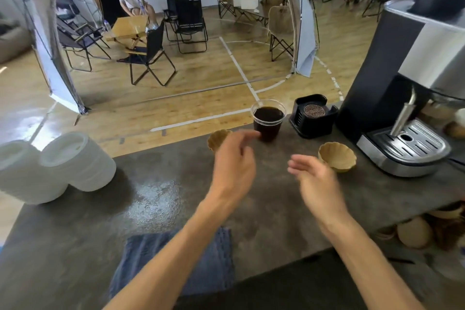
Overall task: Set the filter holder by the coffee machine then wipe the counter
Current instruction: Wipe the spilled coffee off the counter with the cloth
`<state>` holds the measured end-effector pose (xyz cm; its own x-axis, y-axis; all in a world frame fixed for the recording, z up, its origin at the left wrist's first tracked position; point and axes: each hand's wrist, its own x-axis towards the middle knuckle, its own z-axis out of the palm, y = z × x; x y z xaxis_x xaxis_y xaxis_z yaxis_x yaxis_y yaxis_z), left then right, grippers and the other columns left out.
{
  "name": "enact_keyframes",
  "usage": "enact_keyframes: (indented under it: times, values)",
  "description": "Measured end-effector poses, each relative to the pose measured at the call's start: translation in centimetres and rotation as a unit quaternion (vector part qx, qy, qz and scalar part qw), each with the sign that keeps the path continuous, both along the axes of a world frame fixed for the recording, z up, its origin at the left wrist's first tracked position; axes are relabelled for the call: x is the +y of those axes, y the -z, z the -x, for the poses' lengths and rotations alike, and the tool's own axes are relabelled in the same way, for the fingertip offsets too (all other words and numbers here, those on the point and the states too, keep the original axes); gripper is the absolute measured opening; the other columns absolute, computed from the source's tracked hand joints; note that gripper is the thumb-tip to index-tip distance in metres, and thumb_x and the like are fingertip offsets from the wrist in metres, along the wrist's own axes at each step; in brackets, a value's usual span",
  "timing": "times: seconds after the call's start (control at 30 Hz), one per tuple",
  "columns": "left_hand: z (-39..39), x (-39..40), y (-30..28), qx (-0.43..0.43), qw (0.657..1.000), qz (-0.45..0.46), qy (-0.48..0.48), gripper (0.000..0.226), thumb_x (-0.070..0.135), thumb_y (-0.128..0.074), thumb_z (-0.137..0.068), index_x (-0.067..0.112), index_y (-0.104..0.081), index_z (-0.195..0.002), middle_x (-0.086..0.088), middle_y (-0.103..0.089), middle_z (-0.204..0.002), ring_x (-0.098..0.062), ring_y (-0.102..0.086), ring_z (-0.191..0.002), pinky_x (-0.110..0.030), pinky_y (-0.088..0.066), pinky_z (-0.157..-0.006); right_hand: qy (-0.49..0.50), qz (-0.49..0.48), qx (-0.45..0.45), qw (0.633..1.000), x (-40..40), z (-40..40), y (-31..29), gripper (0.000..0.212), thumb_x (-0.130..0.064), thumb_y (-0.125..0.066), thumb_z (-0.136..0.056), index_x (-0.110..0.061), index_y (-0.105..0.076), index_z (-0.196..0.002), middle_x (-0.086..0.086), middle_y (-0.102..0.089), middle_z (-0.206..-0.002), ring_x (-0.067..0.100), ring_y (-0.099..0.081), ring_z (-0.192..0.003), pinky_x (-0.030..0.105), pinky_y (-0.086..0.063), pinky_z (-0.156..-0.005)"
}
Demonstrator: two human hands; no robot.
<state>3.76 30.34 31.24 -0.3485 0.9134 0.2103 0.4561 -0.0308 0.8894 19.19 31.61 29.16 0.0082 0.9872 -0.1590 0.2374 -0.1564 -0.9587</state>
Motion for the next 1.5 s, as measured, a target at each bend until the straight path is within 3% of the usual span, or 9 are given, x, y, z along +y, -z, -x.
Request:
enact_keyframes:
  times: [0.17, 0.27, 0.4, 0.63, 1.0, 1.13, 1.27, 1.37, 1.5]
  values:
    - [7.0, 2.4, 1.5, -0.063, 0.985, 0.137, -0.088, 0.044, 0.017, -0.041, -0.096, 0.017, -0.046, -0.140, -0.003, -0.052, -0.140, -0.018, -0.048, -0.127, -0.039, -0.038, -0.110, -0.129, 0.069, 0.066, 0.987, 2.9, 8.2, 1.0, 0.063, 0.008, -0.036, -0.092, -0.008, -0.027, -0.153, 0.006, -0.032, -0.158, 0.017, -0.032, -0.144, 0.039, -0.026, -0.120]
    - [7.9, 3.6, 3.8, -0.112, 0.974, 0.181, -0.078, 0.042, 0.025, -0.038, -0.088, 0.007, -0.061, -0.118, -0.019, -0.062, -0.125, -0.032, -0.057, -0.116, -0.052, -0.042, -0.106, -0.133, 0.079, 0.100, 0.983, 2.9, 10.1, 0.7, 0.064, 0.010, -0.038, -0.087, -0.011, -0.039, -0.147, 0.000, -0.051, -0.142, 0.015, -0.040, -0.137, 0.033, -0.027, -0.118]
    - [5.0, 1.8, 3.7, -0.154, 0.974, 0.165, -0.033, 0.042, 0.029, -0.037, -0.082, 0.018, -0.069, -0.107, -0.005, -0.072, -0.107, -0.022, -0.065, -0.105, -0.047, -0.049, -0.102, -0.133, 0.050, 0.135, 0.981, 1.1, 7.4, 0.6, 0.058, 0.014, -0.039, -0.080, -0.036, -0.064, -0.097, -0.018, -0.067, -0.104, 0.006, -0.057, -0.112, 0.025, -0.043, -0.102]
    - [-4.8, -2.2, 2.1, -0.232, 0.945, 0.186, 0.138, 0.037, 0.019, -0.036, -0.096, 0.021, -0.067, -0.118, 0.004, -0.071, -0.113, -0.009, -0.063, -0.111, -0.033, -0.047, -0.105, -0.028, 0.048, 0.160, 0.986, -4.2, -5.1, 1.2, 0.063, 0.009, -0.043, -0.089, -0.026, -0.046, -0.143, -0.013, -0.059, -0.135, 0.003, -0.051, -0.128, 0.033, -0.035, -0.113]
    - [-9.2, -2.6, 2.9, -0.295, 0.903, 0.246, 0.191, 0.038, 0.014, -0.035, -0.103, 0.012, -0.052, -0.137, -0.001, -0.060, -0.134, -0.011, -0.054, -0.126, -0.033, -0.037, -0.114, 0.052, 0.074, 0.191, 0.977, -5.5, -9.4, 2.3, 0.069, 0.013, -0.041, -0.089, -0.014, -0.032, -0.152, -0.003, -0.043, -0.152, 0.009, -0.044, -0.135, 0.036, -0.034, -0.116]
    - [-6.5, -4.3, 2.7, -0.186, 0.940, 0.223, 0.177, 0.042, 0.022, -0.042, -0.101, 0.023, -0.048, -0.142, 0.008, -0.052, -0.141, -0.006, -0.049, -0.128, -0.031, -0.039, -0.110, 0.148, 0.053, 0.149, 0.976, -7.3, -7.6, 1.7, 0.048, 0.003, -0.048, -0.095, -0.012, -0.048, -0.141, 0.002, -0.058, -0.134, 0.014, -0.057, -0.122, 0.037, -0.043, -0.107]
    - [-0.8, -7.5, 2.0, -0.007, 0.977, 0.147, 0.152, 0.034, 0.022, -0.049, -0.098, 0.023, -0.059, -0.131, 0.012, -0.066, -0.122, 0.002, -0.059, -0.111, -0.015, -0.044, -0.091, -0.013, 0.012, -0.076, 0.997, -10.8, -3.0, -0.9, 0.023, -0.022, -0.054, -0.098, -0.031, -0.063, -0.118, -0.012, -0.070, -0.101, -0.005, -0.063, -0.095, 0.016, -0.048, -0.082]
    - [3.8, -11.2, 2.1, 0.100, 0.980, 0.127, 0.115, 0.030, 0.022, -0.053, -0.097, 0.025, -0.062, -0.126, 0.015, -0.064, -0.120, 0.003, -0.057, -0.110, -0.011, -0.041, -0.094, -0.130, -0.059, -0.208, 0.968, -12.9, 2.1, -1.0, 0.026, -0.033, -0.056, -0.096, -0.035, -0.058, -0.122, -0.022, -0.059, -0.110, -0.006, -0.055, -0.101, 0.012, -0.043, -0.083]
    - [8.4, -16.9, 3.4, 0.277, 0.947, 0.150, 0.067, 0.035, 0.026, -0.048, -0.099, 0.023, -0.055, -0.134, 0.011, -0.050, -0.142, -0.003, -0.040, -0.133, -0.007, -0.022, -0.106, -0.220, -0.170, -0.341, 0.898, -16.2, 8.3, 1.6, 0.042, -0.041, -0.042, -0.097, -0.025, -0.056, -0.133, -0.007, -0.056, -0.134, 0.010, -0.050, -0.125, 0.031, -0.046, -0.103]
